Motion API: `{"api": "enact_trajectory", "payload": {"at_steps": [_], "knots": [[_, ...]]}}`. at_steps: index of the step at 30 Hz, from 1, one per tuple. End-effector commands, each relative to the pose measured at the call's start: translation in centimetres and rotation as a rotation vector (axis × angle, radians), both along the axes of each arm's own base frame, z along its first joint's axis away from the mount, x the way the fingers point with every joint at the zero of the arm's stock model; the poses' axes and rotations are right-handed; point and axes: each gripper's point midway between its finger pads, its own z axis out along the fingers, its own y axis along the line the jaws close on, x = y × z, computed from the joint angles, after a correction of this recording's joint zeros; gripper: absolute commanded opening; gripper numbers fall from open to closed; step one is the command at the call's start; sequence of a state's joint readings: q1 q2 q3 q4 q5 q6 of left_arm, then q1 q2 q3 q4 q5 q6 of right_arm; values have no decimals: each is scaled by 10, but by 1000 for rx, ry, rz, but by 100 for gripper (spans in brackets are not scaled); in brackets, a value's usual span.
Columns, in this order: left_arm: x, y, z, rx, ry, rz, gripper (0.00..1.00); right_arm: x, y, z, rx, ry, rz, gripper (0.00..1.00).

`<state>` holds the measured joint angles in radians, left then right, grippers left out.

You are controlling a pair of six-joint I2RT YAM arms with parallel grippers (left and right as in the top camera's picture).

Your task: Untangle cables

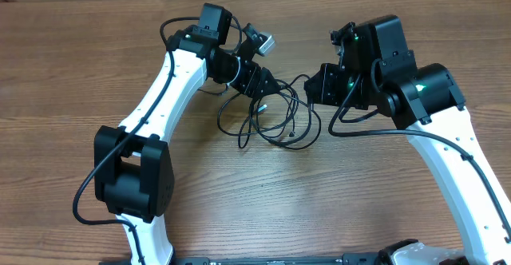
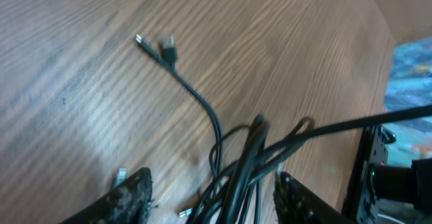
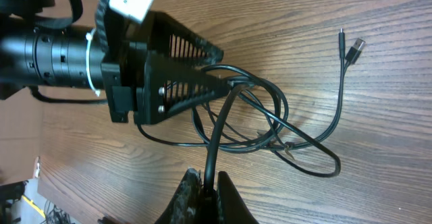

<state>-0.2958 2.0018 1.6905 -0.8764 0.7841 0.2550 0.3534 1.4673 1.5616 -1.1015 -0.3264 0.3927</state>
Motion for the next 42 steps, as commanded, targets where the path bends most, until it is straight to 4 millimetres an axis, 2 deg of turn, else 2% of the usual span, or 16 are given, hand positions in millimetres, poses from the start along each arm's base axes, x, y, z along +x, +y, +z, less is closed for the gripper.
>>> {"api": "enact_trajectory", "payload": {"at_steps": [1,5,11,15,17,20,22,24,27,28,29,30,35,39,42], "knots": [[3,-11,14,-75,-57,-55,53,1,1,5,12,-6,0,4],[2,-13,14,-77,-59,-59,40,0,1,4,10,-1,0,4],[0,-9,3,-6,-46,-45,36,1,1,4,11,-3,0,4],[-5,-15,1,6,-46,-61,33,1,1,4,11,-2,0,4],[-7,-17,0,10,-50,-69,26,1,1,4,11,-3,0,4],[-6,-16,-6,59,-58,-61,4,1,1,4,10,-2,0,4],[-5,-11,-11,98,-63,-48,4,1,1,4,10,-1,0,4],[-2,-10,-7,99,-59,-23,4,1,0,4,7,-3,-3,4],[12,0,27,67,-51,79,4,9,-19,-3,-42,33,-178,4],[16,5,46,50,-65,113,4,12,-28,-6,-65,41,-243,4],[20,11,79,23,-91,158,4,15,-40,-12,-103,52,-334,4],[21,15,102,4,-116,184,4,17,-46,-16,-129,59,-368,4],[4,29,201,-93,-251,261,4,17,-54,-50,-204,138,-406,4],[-15,35,243,-145,-314,290,4,16,-55,-77,-239,201,-408,4],[-25,44,266,-175,-352,317,4,17,-56,-96,-260,227,-409,4]]}}
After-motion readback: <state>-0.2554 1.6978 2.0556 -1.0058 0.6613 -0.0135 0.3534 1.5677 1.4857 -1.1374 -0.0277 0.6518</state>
